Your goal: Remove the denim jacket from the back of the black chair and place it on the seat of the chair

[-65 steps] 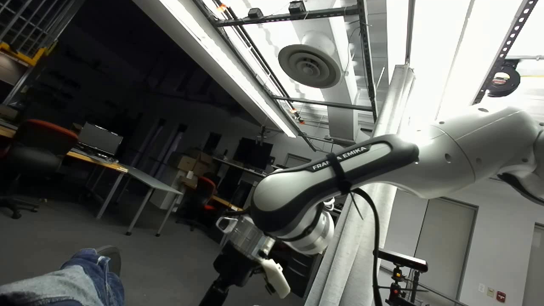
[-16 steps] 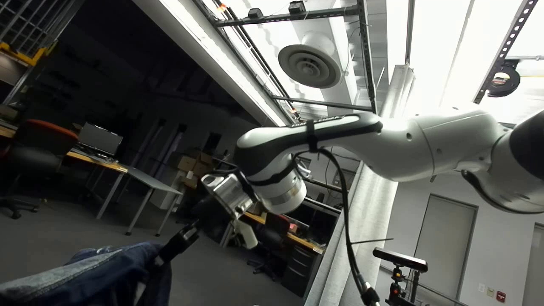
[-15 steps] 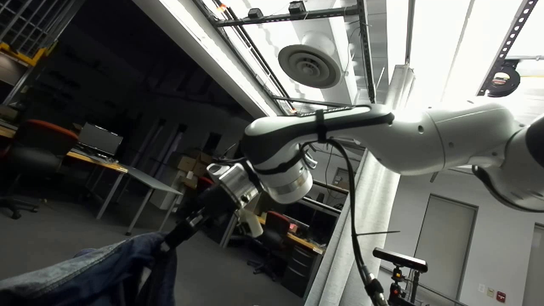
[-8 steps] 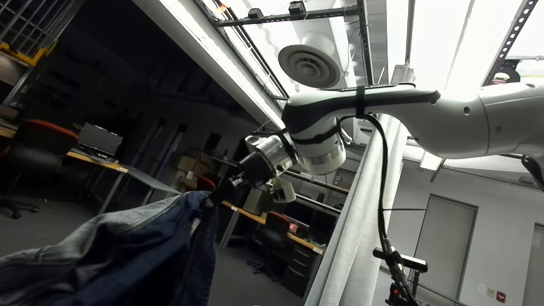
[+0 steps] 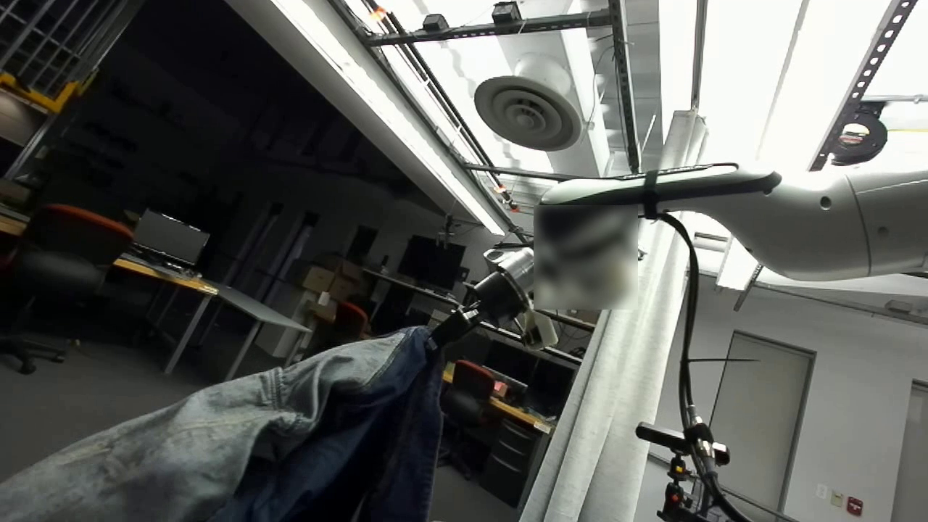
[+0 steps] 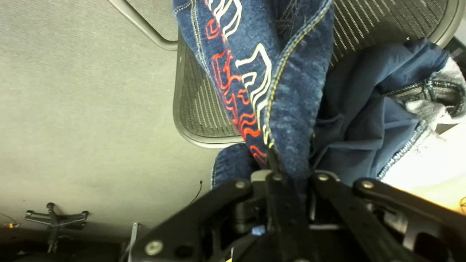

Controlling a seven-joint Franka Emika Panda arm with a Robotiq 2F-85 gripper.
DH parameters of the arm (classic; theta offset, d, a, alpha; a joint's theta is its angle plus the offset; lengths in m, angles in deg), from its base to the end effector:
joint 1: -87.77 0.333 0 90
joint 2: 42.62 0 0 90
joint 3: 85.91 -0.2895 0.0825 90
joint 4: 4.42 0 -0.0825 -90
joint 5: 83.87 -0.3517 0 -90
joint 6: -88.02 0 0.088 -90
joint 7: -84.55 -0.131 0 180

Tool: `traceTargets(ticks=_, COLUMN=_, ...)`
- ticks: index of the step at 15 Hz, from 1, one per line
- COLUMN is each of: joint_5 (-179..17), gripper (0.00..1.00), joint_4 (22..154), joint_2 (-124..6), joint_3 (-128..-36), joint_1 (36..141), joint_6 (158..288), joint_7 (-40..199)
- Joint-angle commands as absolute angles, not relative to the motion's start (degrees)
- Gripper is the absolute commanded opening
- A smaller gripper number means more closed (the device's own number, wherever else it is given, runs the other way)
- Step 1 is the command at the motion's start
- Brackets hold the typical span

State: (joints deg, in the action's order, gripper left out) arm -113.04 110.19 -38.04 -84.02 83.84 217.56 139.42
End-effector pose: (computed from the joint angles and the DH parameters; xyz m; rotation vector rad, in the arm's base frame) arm 0.5458 -0.0340 0.4965 -2.7071 -0.8298 -0.7431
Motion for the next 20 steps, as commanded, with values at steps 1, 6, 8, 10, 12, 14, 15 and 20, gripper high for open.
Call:
traceTargets(ticks=1, joint_5=-113.9, gripper=0.02, joint_4=112.8, joint_2=-31.9, joint_3=-80.6, joint_1=83.4, joint_6=218.2, joint_7=137.8)
traceTargets(ticks=6, joint_5=-113.0, gripper=0.02, joint_4=115.0, joint_2=-30.6, joint_3=-76.3, joint_1=82.8, joint_6=219.0, joint_7=136.5)
traceTargets(ticks=8, joint_5=-113.3, gripper=0.02, joint_4=115.5, joint_2=-31.1, joint_3=-74.9, joint_1=82.4, joint_6=219.3, joint_7=135.8)
traceTargets(ticks=10, joint_5=-113.2, gripper=0.02, joint_4=116.0, joint_2=-31.8, joint_3=-73.9, joint_1=82.0, joint_6=219.2, joint_7=135.0)
traceTargets(ticks=12, joint_5=-113.2, gripper=0.02, joint_4=116.6, joint_2=-32.2, joint_3=-73.3, joint_1=81.7, joint_6=219.8, joint_7=134.0)
traceTargets(ticks=14, joint_5=-113.7, gripper=0.02, joint_4=117.2, joint_2=-32.3, joint_3=-72.4, joint_1=81.3, joint_6=220.3, joint_7=132.9)
traceTargets(ticks=15, joint_5=-113.6, gripper=0.02, joint_4=117.6, joint_2=-32.3, joint_3=-72.0, joint_1=81.0, joint_6=220.7, joint_7=132.2)
traceTargets(ticks=20, joint_5=-112.7, gripper=0.02, joint_4=119.5, joint_2=-31.7, joint_3=-69.3, joint_1=78.5, joint_6=223.0, joint_7=129.3)
